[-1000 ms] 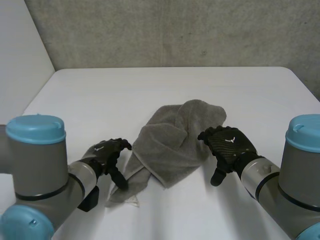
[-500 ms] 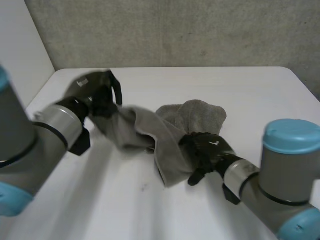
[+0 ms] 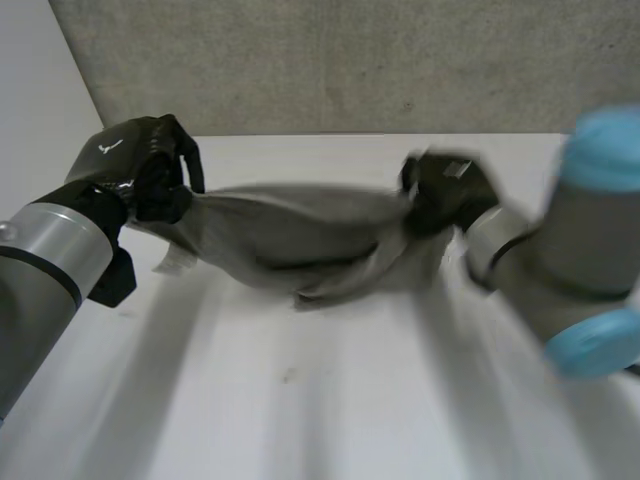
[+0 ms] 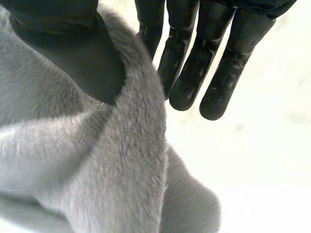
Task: Fold the towel.
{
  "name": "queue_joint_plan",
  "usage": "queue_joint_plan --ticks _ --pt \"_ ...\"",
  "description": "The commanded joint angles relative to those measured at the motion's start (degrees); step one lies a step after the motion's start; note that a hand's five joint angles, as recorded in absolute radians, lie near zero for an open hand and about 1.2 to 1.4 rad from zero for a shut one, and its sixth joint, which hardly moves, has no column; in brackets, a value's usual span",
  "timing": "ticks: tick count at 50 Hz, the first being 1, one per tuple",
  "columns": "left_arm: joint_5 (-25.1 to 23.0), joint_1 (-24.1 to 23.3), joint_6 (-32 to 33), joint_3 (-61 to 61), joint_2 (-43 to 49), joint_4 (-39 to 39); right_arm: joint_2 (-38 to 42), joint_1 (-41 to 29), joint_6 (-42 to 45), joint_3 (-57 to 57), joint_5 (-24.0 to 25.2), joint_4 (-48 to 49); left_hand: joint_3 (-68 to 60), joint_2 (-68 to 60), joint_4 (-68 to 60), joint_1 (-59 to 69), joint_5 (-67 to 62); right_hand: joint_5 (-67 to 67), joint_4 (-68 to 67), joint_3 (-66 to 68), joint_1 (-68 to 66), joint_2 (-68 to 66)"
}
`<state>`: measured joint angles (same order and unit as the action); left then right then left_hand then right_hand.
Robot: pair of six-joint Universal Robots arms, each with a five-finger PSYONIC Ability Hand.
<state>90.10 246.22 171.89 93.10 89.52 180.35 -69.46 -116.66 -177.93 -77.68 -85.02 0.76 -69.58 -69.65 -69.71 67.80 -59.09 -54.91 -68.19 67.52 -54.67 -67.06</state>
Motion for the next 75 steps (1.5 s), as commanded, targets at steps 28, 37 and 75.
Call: queue_joint_plan --ticks 28,37,75 --pt "-0.28 -2.59 2.40 2.88 10.68 5.10 14.71 1.52 19.55 25.64 7.59 -24.84 50.62 50.69 50.74 -48.84 50.12 -3.38 -0.10 0.76 -13.62 -1.23" --pt "-0.98 -3.03 2.14 -3.36 20.88 14.50 1.70 1.61 19.03 12.11 11.46 -20.97 59.36 59.44 59.49 -57.59 58.87 -6.91 -3.63 4.30 -17.15 -4.76" --pt "-24.89 -9.71 -6.74 -17.95 41.62 17.84 -17.64 2.05 19.47 3.94 15.77 -21.32 17.65 17.72 17.78 -15.87 17.16 -6.58 -3.30 3.96 -16.81 -4.42"
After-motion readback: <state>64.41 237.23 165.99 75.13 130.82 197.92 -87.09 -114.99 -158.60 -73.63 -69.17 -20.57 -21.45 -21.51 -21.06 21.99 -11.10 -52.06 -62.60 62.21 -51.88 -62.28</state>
